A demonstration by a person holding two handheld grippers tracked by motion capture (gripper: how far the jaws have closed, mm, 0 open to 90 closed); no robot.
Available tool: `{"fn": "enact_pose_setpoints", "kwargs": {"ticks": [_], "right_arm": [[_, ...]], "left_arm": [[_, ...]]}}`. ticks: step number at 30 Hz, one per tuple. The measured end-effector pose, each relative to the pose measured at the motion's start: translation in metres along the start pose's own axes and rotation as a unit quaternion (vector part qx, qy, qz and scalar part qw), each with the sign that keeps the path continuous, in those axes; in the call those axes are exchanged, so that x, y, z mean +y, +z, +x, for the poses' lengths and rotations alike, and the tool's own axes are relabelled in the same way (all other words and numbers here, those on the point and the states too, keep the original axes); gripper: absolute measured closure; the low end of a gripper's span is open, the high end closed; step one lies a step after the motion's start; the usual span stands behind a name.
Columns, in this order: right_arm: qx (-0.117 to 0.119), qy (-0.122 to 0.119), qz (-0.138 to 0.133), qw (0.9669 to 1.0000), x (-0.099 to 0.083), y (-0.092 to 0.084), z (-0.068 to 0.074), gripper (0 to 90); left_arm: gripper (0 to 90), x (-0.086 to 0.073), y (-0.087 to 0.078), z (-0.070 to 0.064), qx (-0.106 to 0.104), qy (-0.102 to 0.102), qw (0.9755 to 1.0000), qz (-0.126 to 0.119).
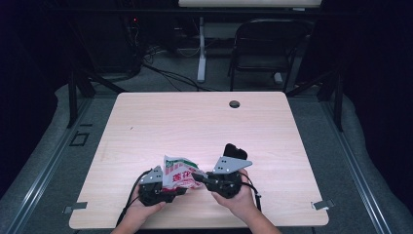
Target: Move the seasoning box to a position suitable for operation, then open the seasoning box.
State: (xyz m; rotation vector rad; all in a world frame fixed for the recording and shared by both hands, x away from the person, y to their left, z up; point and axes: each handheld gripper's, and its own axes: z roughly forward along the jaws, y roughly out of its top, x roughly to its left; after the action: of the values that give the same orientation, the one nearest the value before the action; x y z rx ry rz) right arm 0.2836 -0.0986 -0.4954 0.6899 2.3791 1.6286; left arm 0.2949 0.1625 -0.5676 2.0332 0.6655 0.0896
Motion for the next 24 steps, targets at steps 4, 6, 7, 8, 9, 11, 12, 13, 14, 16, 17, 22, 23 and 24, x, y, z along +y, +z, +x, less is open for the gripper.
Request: {"fn": "enact_pose_setpoints", "kwargs": {"ticks": [4, 6, 7, 8, 9, 11, 12, 13, 14, 16, 17, 22, 23, 24], "right_arm": [[0.000, 0.006, -0.004, 1.0000, 0.001, -0.002, -0.001, 85.2], [0.003, 0.012, -0.007, 0.9999, 0.001, -0.003, -0.003, 84.6], [0.003, 0.012, -0.007, 0.9999, 0.001, -0.003, -0.003, 84.6], [0.004, 0.015, -0.009, 0.9998, 0.001, -0.004, -0.004, 83.6], [0.002, 0.015, -0.010, 0.9998, 0.002, -0.005, -0.004, 83.0], [-0.001, 0.015, -0.012, 0.9998, 0.002, -0.007, -0.005, 82.6], [-0.001, 0.016, -0.012, 0.9998, 0.002, -0.008, -0.005, 82.2], [-0.003, 0.016, -0.013, 0.9998, 0.003, -0.009, -0.005, 81.6], [-0.003, 0.016, -0.013, 0.9998, 0.003, -0.009, -0.005, 81.6], [-0.008, 0.017, -0.017, 0.9997, 0.003, -0.011, -0.006, 80.8], [-0.008, 0.017, -0.017, 0.9997, 0.003, -0.011, -0.006, 80.8], [-0.011, 0.017, -0.016, 0.9997, 0.004, -0.013, -0.007, 80.4], [-0.009, 0.019, -0.019, 0.9996, 0.004, -0.013, -0.007, 80.4], [-0.008, 0.020, -0.018, 0.9996, 0.004, -0.013, -0.007, 80.2]], "left_arm": [[61.7, 0.001, -0.003, -0.001, 0.028, 0.009, 0.9996, 0.004], [61.9, 0.001, -0.004, -0.001, 0.031, 0.010, 0.9995, 0.003], [61.9, 0.001, -0.004, -0.001, 0.031, 0.010, 0.9995, 0.003], [61.9, 0.001, -0.003, 0.000, 0.034, 0.010, 0.9994, 0.002], [62.0, 0.001, -0.003, 0.000, 0.037, 0.012, 0.9992, 0.004], [62.1, 0.001, -0.003, 0.000, 0.038, 0.011, 0.9992, 0.004], [62.1, 0.000, -0.003, 0.001, 0.042, 0.015, 0.9990, 0.008], [62.1, 0.000, -0.003, 0.001, 0.042, 0.015, 0.9990, 0.008], [62.1, 0.000, -0.003, 0.000, 0.043, 0.013, 0.9990, 0.008], [62.1, 0.000, -0.002, 0.001, 0.047, 0.014, 0.9988, 0.009], [62.1, 0.000, -0.002, 0.001, 0.047, 0.014, 0.9988, 0.009], [62.2, 0.000, -0.003, 0.000, 0.057, 0.018, 0.9981, 0.013], [62.2, 0.000, -0.003, 0.000, 0.057, 0.018, 0.9981, 0.013], [62.2, 0.001, -0.003, 0.000, 0.058, 0.021, 0.9980, 0.015]]}}
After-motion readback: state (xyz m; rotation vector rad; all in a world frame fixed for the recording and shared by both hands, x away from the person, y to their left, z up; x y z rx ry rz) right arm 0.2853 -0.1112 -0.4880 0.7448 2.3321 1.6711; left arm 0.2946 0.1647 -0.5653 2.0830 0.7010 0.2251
